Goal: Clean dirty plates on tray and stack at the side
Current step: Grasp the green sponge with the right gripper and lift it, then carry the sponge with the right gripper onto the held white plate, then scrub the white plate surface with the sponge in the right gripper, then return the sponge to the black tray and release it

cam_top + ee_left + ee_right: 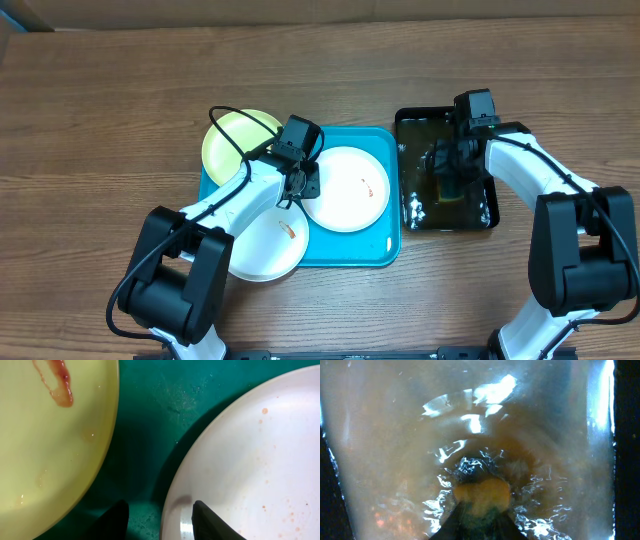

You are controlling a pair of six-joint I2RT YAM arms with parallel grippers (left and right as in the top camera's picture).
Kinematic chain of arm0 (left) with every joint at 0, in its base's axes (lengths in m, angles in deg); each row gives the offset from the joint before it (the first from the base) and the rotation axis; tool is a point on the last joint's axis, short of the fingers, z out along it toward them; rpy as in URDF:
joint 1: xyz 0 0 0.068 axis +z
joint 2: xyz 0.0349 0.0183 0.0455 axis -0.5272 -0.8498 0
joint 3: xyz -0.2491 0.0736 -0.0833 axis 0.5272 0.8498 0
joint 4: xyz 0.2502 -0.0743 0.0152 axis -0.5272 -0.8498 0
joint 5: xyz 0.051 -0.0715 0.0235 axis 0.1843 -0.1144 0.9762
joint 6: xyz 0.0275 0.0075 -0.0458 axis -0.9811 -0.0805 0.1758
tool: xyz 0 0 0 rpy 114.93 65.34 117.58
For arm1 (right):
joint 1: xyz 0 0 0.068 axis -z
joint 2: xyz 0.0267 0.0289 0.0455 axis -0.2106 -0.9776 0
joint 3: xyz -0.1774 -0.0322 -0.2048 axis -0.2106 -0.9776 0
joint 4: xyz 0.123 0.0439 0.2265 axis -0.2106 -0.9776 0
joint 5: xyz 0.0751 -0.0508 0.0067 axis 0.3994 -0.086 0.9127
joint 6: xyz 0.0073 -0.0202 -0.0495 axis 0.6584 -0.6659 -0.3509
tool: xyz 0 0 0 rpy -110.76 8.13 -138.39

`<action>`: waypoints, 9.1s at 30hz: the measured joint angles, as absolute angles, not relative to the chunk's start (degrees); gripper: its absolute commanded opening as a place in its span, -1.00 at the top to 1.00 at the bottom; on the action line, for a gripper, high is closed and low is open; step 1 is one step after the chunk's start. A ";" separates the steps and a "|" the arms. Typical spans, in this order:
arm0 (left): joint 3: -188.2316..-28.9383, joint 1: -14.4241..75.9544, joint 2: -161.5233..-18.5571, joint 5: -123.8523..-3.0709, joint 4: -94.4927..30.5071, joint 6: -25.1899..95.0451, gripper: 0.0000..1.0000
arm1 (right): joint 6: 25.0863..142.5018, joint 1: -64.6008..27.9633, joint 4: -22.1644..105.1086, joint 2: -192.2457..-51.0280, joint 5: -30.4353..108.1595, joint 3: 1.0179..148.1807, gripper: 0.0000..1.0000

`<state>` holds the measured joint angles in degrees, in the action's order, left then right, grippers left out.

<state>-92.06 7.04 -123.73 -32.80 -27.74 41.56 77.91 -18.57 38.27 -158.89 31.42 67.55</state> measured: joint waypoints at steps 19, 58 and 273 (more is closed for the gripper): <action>-92.06 7.04 -123.73 -32.80 -27.72 41.54 0.00 | 77.78 -18.57 33.33 -158.94 29.98 67.51 -0.29; -92.21 7.54 -124.83 -32.99 -24.94 40.53 0.63 | 77.72 -18.57 9.42 -159.13 28.86 81.67 0.93; -98.81 8.29 -124.78 -29.19 -34.69 40.23 0.92 | 77.54 -14.90 25.37 -158.11 33.37 71.99 0.15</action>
<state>-98.81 8.29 -124.78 -29.19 -34.69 40.23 77.54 -14.90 25.37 -158.11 33.37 71.99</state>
